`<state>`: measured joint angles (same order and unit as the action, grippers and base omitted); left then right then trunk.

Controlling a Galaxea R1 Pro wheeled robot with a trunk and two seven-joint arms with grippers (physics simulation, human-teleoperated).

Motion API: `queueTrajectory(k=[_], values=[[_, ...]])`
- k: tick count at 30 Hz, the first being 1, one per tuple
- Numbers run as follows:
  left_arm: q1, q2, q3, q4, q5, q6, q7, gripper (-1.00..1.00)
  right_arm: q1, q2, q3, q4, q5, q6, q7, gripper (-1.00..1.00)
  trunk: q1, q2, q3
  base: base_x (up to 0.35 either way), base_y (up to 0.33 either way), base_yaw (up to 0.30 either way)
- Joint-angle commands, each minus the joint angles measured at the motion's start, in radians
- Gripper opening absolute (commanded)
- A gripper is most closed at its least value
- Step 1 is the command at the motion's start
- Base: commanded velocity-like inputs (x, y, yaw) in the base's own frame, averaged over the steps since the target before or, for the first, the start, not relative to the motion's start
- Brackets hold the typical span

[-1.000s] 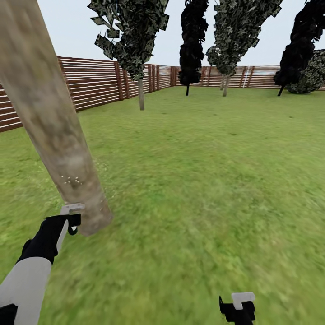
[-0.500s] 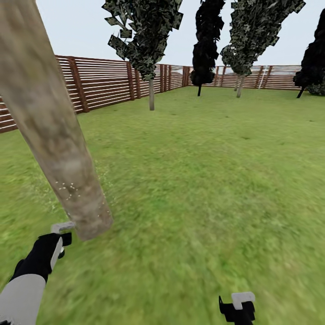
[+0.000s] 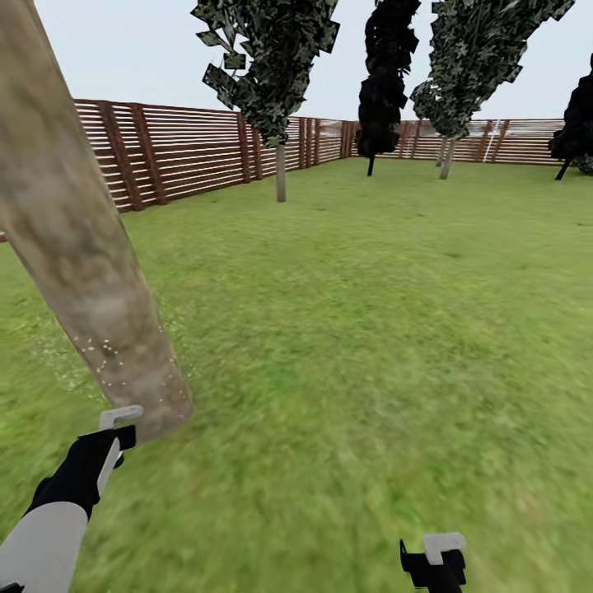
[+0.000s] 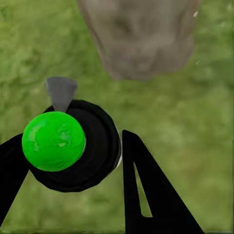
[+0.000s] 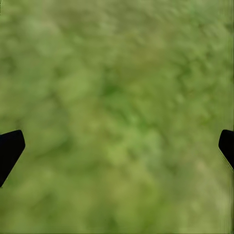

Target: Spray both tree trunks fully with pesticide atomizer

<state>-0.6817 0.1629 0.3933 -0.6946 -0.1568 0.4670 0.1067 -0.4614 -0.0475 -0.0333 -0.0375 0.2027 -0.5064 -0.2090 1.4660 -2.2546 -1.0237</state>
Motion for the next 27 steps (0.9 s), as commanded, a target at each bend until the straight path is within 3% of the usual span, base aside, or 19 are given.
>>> queueTrajectory(k=[1, 7, 20, 27], values=[[-0.001, -0.001, 0.002, -0.002, -0.010, 0.006, -0.002, -1.00, 0.000, 0.000, -0.004, 0.001, 0.011, -0.001, -0.006, 1.00, 0.000, 0.000, -0.001, 0.000, -0.273, 0.270], [-0.001, -0.001, 0.002, -0.004, -0.009, 0.005, -0.002, -1.00, 0.000, 0.000, -0.004, 0.001, 0.011, -0.001, -0.006, 1.00, 0.000, 0.000, -0.001, 0.096, -0.267, 0.243], [-0.001, -0.005, -0.005, -0.003, -0.010, 0.004, -0.001, -1.00, 0.000, 0.000, -0.004, 0.001, 0.011, -0.001, -0.006, 1.00, 0.000, 0.000, -0.001, 0.228, -0.198, 0.016], [0.000, -0.004, -0.002, -0.003, -0.010, 0.004, -0.001, -1.00, 0.000, 0.001, -0.004, 0.001, 0.011, -0.001, -0.006, 1.00, 0.000, 0.000, -0.001, 0.082, -0.252, 0.246]])
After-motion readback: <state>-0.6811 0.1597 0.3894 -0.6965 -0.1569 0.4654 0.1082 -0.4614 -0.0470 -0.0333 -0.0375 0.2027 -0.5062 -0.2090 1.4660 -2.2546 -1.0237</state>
